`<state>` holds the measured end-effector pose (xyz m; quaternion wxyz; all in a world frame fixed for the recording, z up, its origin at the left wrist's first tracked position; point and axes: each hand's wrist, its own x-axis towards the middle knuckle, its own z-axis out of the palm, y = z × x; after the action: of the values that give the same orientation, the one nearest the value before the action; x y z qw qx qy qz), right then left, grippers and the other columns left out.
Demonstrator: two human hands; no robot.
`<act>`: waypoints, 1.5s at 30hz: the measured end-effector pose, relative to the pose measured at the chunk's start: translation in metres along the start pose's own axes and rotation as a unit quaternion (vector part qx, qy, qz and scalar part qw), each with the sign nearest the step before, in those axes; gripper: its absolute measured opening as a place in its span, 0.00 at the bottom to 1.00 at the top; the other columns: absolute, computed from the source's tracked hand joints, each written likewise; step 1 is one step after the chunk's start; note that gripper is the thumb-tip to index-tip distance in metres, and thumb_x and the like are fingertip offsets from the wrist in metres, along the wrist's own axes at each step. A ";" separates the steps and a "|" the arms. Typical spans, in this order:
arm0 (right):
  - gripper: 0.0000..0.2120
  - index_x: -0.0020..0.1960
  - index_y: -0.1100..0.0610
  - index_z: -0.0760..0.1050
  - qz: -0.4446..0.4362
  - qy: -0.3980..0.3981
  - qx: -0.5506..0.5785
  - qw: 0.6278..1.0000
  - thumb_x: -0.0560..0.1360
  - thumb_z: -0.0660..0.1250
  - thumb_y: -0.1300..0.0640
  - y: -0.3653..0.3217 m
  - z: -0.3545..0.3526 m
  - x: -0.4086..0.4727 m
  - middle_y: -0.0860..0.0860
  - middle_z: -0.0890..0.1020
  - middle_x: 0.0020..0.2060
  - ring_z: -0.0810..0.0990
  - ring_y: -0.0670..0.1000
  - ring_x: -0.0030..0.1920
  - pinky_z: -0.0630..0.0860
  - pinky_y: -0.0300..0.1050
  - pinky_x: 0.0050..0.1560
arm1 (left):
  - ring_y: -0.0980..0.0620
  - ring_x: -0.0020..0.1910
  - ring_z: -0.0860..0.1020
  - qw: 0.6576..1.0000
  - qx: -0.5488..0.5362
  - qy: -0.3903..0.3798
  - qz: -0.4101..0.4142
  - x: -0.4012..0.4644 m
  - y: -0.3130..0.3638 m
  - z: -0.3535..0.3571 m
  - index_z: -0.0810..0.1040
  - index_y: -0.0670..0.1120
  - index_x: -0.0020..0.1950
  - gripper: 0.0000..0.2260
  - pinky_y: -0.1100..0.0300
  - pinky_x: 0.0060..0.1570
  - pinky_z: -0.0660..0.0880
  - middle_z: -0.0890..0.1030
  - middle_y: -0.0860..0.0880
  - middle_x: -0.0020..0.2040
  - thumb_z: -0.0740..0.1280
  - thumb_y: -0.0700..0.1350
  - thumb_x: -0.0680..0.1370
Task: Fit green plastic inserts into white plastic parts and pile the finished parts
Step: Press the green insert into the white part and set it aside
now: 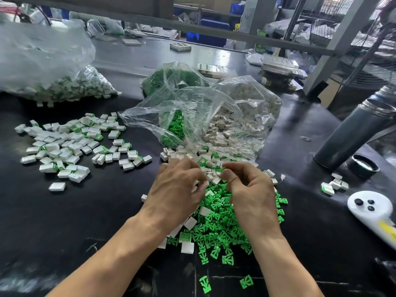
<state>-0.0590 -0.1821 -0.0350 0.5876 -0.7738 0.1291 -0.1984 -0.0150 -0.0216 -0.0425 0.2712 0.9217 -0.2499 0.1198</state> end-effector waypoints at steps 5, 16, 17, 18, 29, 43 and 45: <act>0.10 0.50 0.47 0.86 -0.003 -0.056 0.072 0.996 0.78 0.73 0.62 -0.006 0.002 -0.004 0.45 0.87 0.43 0.82 0.41 0.40 0.77 0.36 0.40 | 0.62 0.45 0.81 0.984 -0.163 0.061 -0.040 -0.003 0.009 -0.010 0.82 0.53 0.54 0.05 0.65 0.47 0.77 0.83 0.59 0.45 0.72 0.48 0.79; 0.05 0.50 0.51 0.86 -0.019 -0.085 0.120 0.989 0.78 0.73 0.60 -0.009 0.007 -0.010 0.49 0.87 0.42 0.82 0.43 0.39 0.76 0.37 0.38 | 0.59 0.40 0.82 0.926 -0.357 0.065 -0.102 -0.008 0.010 -0.013 0.81 0.55 0.48 0.07 0.63 0.40 0.80 0.84 0.56 0.42 0.76 0.44 0.76; 0.05 0.50 0.51 0.86 -0.022 -0.083 0.118 0.989 0.78 0.73 0.59 -0.009 0.006 -0.010 0.48 0.87 0.42 0.81 0.42 0.39 0.76 0.36 0.39 | 0.56 0.42 0.84 0.918 -0.376 0.061 -0.109 -0.008 0.011 -0.014 0.81 0.54 0.49 0.07 0.60 0.42 0.82 0.85 0.55 0.43 0.76 0.43 0.76; 0.04 0.50 0.50 0.86 -0.022 -0.080 0.118 0.990 0.78 0.73 0.58 -0.008 0.006 -0.010 0.46 0.86 0.41 0.81 0.42 0.38 0.75 0.35 0.39 | 0.52 0.42 0.85 0.910 -0.396 0.055 -0.114 -0.008 0.011 -0.014 0.81 0.53 0.49 0.07 0.56 0.44 0.83 0.85 0.53 0.43 0.76 0.43 0.76; 0.05 0.52 0.56 0.85 0.015 -0.078 0.229 0.970 0.76 0.74 0.60 -0.010 0.005 -0.007 0.54 0.82 0.34 0.79 0.50 0.33 0.76 0.40 0.30 | 0.59 0.44 0.84 0.890 -0.437 0.050 -0.121 -0.008 0.013 -0.014 0.85 0.51 0.49 0.08 0.67 0.43 0.78 0.86 0.53 0.45 0.75 0.38 0.76; 0.01 0.46 0.54 0.85 0.040 -0.078 0.190 0.978 0.76 0.75 0.58 -0.008 0.008 -0.009 0.49 0.83 0.35 0.78 0.46 0.36 0.74 0.38 0.32 | 0.54 0.43 0.85 0.905 -0.408 0.031 -0.115 -0.011 0.007 -0.007 0.86 0.53 0.51 0.09 0.50 0.50 0.84 0.86 0.54 0.43 0.74 0.39 0.78; 0.01 0.47 0.55 0.84 0.028 -0.067 0.172 0.982 0.77 0.75 0.58 -0.007 0.008 -0.009 0.48 0.84 0.35 0.79 0.46 0.35 0.75 0.38 0.33 | 0.54 0.43 0.84 0.906 -0.406 0.030 -0.117 -0.011 0.007 -0.007 0.86 0.52 0.51 0.07 0.51 0.49 0.84 0.86 0.54 0.43 0.74 0.40 0.78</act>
<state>-0.0633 -0.1696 -0.0311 0.7244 -0.6691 0.0748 -0.1485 -0.0285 -0.0189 -0.0373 0.6418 0.7502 -0.1589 0.0027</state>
